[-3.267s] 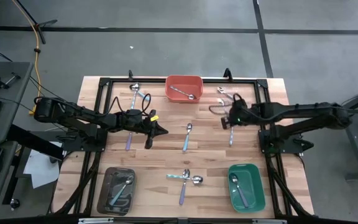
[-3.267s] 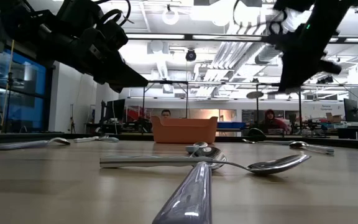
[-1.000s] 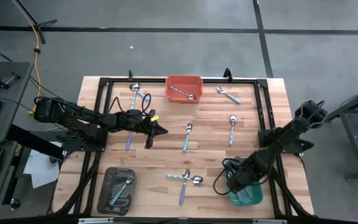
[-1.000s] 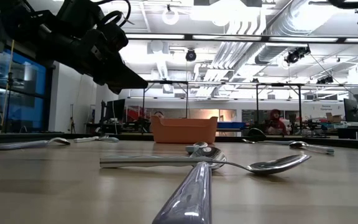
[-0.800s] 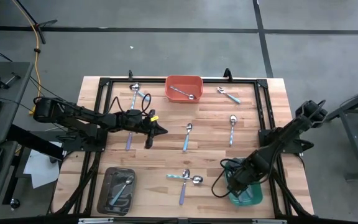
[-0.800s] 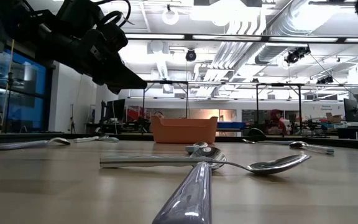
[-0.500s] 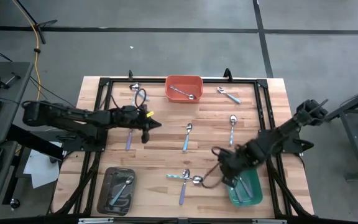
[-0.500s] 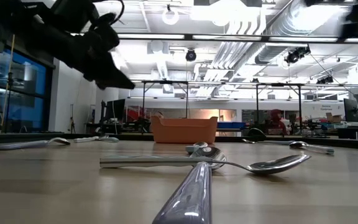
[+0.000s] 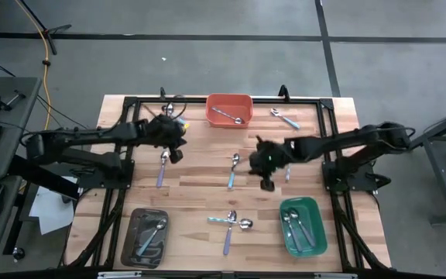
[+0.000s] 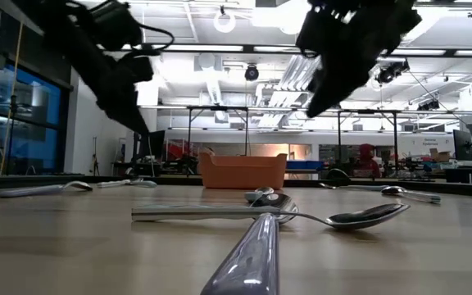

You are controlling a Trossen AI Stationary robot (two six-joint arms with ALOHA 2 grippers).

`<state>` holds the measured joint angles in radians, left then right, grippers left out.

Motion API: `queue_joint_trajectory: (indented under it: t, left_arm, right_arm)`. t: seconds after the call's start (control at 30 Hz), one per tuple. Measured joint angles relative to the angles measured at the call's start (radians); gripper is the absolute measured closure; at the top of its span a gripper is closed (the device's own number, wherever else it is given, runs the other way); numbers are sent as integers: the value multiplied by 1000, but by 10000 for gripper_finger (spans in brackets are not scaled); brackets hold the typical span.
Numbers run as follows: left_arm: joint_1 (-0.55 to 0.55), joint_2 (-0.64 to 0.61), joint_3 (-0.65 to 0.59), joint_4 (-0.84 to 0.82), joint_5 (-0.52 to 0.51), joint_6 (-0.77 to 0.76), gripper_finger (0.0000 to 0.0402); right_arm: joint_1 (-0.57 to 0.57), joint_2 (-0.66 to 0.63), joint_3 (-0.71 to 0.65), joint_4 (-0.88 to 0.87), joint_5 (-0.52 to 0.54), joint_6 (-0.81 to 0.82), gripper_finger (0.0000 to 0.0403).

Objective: Sort silverware by color (type)
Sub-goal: Put the bottom blue and white spoon into the orange bin

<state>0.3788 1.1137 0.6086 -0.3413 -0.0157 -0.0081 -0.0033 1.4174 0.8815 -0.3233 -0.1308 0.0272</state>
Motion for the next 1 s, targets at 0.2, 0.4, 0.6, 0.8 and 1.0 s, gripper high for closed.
queue_joint_trajectory:
  t: [0.2,0.4,0.6,0.8,1.0]
  left_arm:
    - [110,146,169,-160,0,128,401]
    - [183,342,334,-342,0,256,401]
    - [198,526,473,-477,-1,360,388]
    - [185,637,552,-533,-18,422,350]
    - [156,680,563,-535,-120,525,304]
  right_arm:
    - [-174,0,-117,300,-149,-139,403]
    - [-298,0,-161,454,-230,-200,403]
    - [-372,0,-143,486,-298,-284,403]
    - [-417,0,-143,486,-353,-306,403]
    - [-406,0,-144,486,-357,-308,403]
